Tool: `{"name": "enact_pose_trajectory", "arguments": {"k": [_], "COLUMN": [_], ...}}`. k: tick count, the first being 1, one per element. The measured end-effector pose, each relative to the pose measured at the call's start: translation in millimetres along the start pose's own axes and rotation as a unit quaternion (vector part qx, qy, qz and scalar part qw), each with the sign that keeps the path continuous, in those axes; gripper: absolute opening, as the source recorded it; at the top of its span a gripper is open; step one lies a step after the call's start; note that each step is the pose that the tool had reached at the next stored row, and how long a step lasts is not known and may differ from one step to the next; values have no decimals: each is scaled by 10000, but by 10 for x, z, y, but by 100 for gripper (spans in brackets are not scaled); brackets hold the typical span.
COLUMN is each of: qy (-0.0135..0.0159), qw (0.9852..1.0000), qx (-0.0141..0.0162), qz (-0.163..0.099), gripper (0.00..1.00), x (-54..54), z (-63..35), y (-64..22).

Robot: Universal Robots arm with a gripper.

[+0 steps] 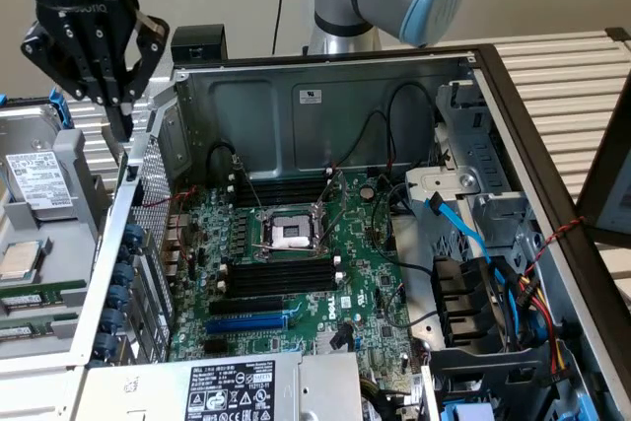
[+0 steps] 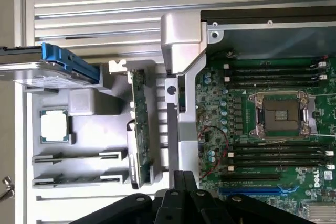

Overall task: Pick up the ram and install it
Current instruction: 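Reach for the ram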

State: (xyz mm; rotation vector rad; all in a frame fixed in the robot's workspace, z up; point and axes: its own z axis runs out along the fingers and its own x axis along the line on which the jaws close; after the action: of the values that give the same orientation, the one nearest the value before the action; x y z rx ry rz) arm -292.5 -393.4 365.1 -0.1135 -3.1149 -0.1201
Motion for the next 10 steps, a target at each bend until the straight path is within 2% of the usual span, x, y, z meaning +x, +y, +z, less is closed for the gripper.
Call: {"name": "enact_pose_trajectory", "arguments": {"k": [2, 4, 10], "qy": [43, 65, 73], "qw": [10000, 10000, 10000], "qx": [3, 5, 5], "qz": [3, 5, 5], "gripper": [11, 11, 11], "x": [91, 182, 456], "z": [2, 3, 16], "y": [-6, -13, -34]}}
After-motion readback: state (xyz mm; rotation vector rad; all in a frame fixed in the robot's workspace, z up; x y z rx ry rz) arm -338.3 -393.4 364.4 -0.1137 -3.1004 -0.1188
